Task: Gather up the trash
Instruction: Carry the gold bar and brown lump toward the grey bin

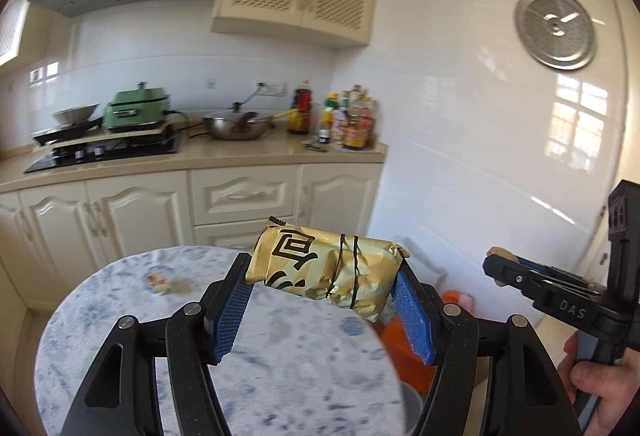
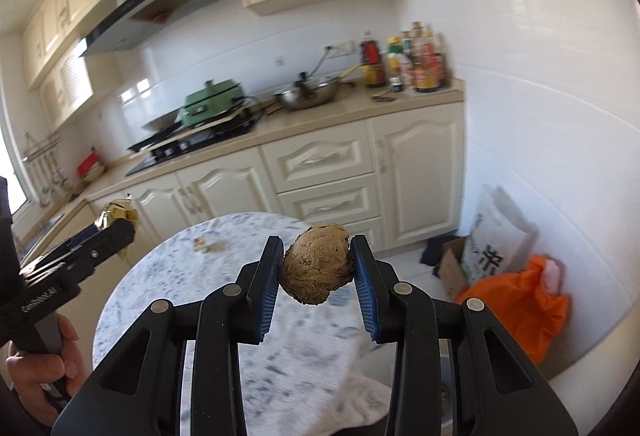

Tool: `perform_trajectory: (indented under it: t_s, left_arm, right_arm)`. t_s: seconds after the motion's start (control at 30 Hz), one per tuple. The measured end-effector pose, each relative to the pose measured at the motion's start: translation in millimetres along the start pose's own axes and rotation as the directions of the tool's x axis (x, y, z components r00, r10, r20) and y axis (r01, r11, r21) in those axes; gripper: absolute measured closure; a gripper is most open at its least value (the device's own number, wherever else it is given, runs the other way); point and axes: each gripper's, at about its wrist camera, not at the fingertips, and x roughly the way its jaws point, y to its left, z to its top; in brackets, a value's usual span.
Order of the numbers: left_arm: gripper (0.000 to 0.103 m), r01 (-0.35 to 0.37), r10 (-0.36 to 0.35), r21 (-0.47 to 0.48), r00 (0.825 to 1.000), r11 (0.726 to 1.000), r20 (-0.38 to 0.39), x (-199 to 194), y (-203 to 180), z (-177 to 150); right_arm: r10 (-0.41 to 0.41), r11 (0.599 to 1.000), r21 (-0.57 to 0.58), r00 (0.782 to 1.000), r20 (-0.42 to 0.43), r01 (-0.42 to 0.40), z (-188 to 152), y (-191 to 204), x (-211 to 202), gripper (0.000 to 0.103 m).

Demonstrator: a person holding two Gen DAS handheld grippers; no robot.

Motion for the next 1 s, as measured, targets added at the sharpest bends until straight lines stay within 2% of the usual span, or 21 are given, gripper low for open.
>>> perform_trajectory:
  t_s: [0.23,0.47,0.7,0.87,1.0]
  left_arm:
    - [0.04,0.118,-0.114,0.074,0.992,0.99,-0.047,25,-40,2]
    - [0.04,0.237,-0.212,0.14,0.961,0.961,-0.176,73,-94,-11]
    - [0.04,0.303,-0.233,0.191,0.919,0.934,-0.319,135,-150,-26]
    - [0.04,0.32,-0.227,0.193,0.892,0.928,-0.391,171,-172,-32]
    - [0.04,0.317,-0.205,0.208,0.879,0.925,-0.431,199,-202,-35]
  right_arm:
    - [-0.096,0.992,0.075,0.995,-0.008,0.097,-15,-56,-19,0.068]
    - [-0.169,0.966,0.181,0.981,-0.094,0.184,-46,-119,-10,0.068]
    - [-0.18,0.94,0.256,0.966,-0.187,0.225,-74,-169,17,0.068]
    - [-0.167,0.929,0.287,0.957,-0.236,0.233,-87,-192,36,0.068]
    - [-0.153,0.921,0.31,0.951,-0.268,0.235,-96,-204,50,0.067]
